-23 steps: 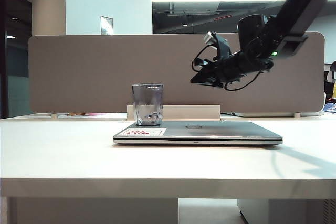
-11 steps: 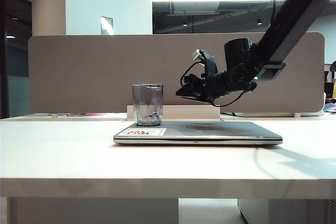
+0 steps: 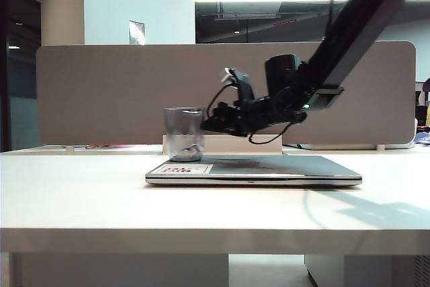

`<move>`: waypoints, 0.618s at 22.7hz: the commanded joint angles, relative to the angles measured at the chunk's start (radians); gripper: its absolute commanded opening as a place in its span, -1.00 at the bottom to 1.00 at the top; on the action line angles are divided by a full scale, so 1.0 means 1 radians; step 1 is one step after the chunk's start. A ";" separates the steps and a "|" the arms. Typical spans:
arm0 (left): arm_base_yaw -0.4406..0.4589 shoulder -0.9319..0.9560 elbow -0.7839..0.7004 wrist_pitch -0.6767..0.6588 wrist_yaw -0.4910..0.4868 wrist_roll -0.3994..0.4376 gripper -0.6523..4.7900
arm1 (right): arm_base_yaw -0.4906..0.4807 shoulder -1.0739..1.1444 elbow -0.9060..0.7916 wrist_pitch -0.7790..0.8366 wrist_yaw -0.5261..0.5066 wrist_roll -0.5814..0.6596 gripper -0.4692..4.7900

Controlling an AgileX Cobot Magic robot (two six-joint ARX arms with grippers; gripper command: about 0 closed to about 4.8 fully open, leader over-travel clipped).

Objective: Pick up the water cup and place it on the side of the laptop close to you.

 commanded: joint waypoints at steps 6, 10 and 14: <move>-0.002 0.001 0.006 0.006 0.002 0.005 -0.78 | 0.031 0.014 0.004 0.006 0.066 -0.046 -0.26; -0.002 0.001 0.006 0.007 0.002 0.004 -0.78 | 0.047 0.027 0.005 0.053 0.086 -0.046 -0.26; -0.002 0.001 0.006 0.007 0.002 0.004 -0.78 | 0.051 0.040 0.005 0.076 0.090 -0.046 -0.26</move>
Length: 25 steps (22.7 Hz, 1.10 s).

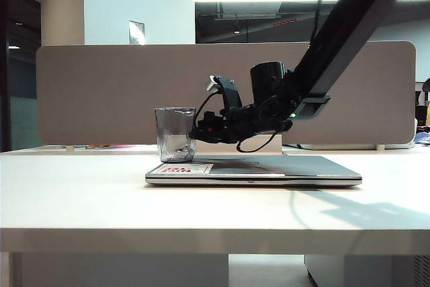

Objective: Pick up the water cup and place it on the side of the laptop close to you.

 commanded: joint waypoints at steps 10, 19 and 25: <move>-0.002 0.001 0.006 0.007 0.002 0.004 -0.78 | 0.007 0.018 0.004 0.076 0.019 -0.003 -0.28; -0.002 0.001 0.006 0.006 0.002 0.004 -0.78 | 0.007 0.018 0.005 0.132 0.021 0.000 -0.42; -0.002 0.001 0.006 0.006 0.002 0.004 -0.78 | 0.008 0.019 0.005 0.135 0.021 0.006 -0.42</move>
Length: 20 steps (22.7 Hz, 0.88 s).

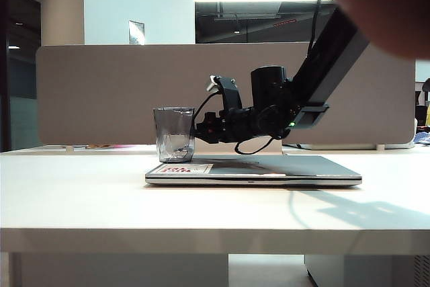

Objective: Pick up the water cup and place it on the side of the laptop close to you.

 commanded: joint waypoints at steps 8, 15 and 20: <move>-0.002 0.000 0.006 0.006 0.002 0.004 -0.78 | 0.012 -0.009 0.005 0.031 0.002 0.000 -0.42; -0.002 0.000 0.006 0.006 0.002 0.004 -0.78 | 0.014 -0.009 0.005 0.053 0.045 0.000 -0.59; -0.002 0.000 0.006 0.006 0.002 0.004 -0.78 | 0.014 -0.009 0.005 0.055 0.050 0.000 -0.64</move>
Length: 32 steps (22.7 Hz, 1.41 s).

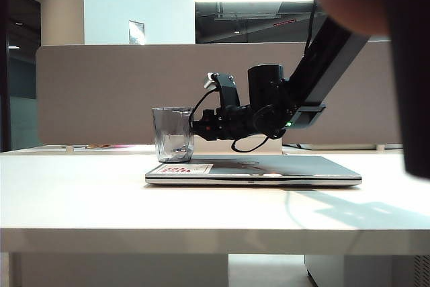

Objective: Pick up the water cup and place it on the side of the laptop close to you.

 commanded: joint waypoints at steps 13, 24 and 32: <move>-0.002 0.001 0.006 0.006 0.002 0.004 -0.78 | 0.000 -0.009 0.005 0.017 0.003 -0.007 -0.82; -0.002 0.001 0.006 0.006 0.002 0.004 -0.78 | -0.013 -0.010 0.005 0.007 0.068 -0.006 -0.49; -0.002 0.002 0.002 -0.017 -0.029 0.005 -0.78 | -0.023 -0.030 0.004 -0.026 0.077 -0.007 -0.49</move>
